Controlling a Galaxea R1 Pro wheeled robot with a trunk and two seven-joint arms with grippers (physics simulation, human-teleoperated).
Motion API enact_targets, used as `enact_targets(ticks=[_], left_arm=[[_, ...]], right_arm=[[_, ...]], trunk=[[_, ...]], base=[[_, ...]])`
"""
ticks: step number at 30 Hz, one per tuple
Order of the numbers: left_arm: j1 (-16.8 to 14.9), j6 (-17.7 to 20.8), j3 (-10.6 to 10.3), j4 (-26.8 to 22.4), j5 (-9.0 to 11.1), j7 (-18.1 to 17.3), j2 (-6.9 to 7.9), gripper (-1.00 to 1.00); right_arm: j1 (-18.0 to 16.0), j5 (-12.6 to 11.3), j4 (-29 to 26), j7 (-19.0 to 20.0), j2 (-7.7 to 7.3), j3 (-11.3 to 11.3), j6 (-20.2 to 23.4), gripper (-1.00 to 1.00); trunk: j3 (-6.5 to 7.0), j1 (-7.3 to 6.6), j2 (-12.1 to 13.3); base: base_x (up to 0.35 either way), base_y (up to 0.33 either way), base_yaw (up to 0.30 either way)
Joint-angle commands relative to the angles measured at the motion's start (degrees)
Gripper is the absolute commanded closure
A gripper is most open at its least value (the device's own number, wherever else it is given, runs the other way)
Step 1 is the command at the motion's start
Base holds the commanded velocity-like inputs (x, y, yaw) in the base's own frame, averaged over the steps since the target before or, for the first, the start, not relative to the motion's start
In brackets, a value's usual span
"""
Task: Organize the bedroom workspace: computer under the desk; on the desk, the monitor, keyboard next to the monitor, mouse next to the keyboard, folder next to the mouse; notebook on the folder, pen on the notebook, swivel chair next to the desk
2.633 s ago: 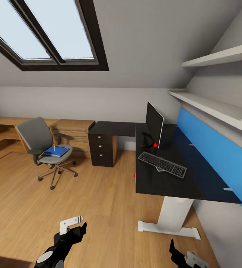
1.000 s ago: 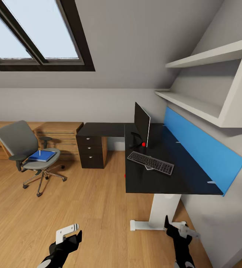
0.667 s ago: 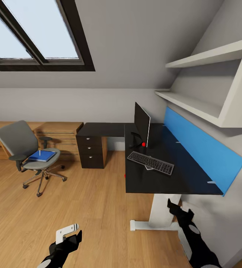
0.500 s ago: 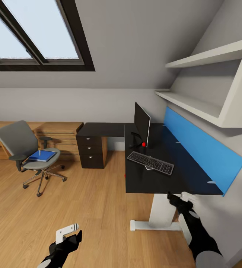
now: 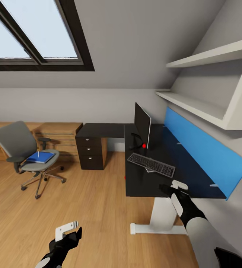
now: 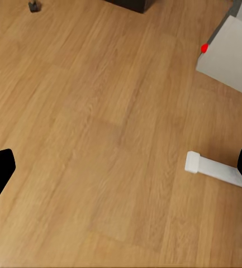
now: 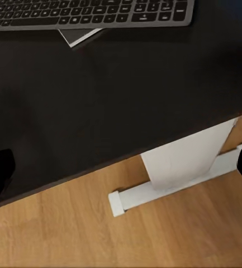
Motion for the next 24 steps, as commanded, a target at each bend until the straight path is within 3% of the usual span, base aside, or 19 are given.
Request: enact_targets(ticks=[1,2,7,24], left_arm=[[-0.01,0.22,0.0,-0.12,0.59,0.34,-0.01,-1.0],[-0.01,0.22,-0.03,-0.19,0.58,0.32,-0.01,-1.0],[-0.01,0.19,-0.16,-0.22,0.53,0.31,-0.04,-1.0],[-0.01,0.17,-0.26,-0.31,0.54,0.22,-0.09,-1.0]], right_arm=[[-0.13,-0.55,-0.05,-0.14,-0.13,-0.2,0.22,-1.0],[-0.33,-0.99,0.12,-0.01,-1.31,-0.33,0.12,-1.0],[-0.46,-1.36,0.21,0.05,-2.18,-0.37,-0.13,-1.0],[-0.39,-0.87,0.32,0.2,-2.15,-0.2,-0.59,-1.0]], trunk=[[-0.12,0.07,-0.12],[-0.12,0.07,-0.12],[-0.12,0.07,-0.12],[-0.12,0.07,-0.12]], base=[[0.284,0.0,0.0],[0.308,0.0,0.0],[0.317,0.0,0.0],[0.325,0.0,0.0]])
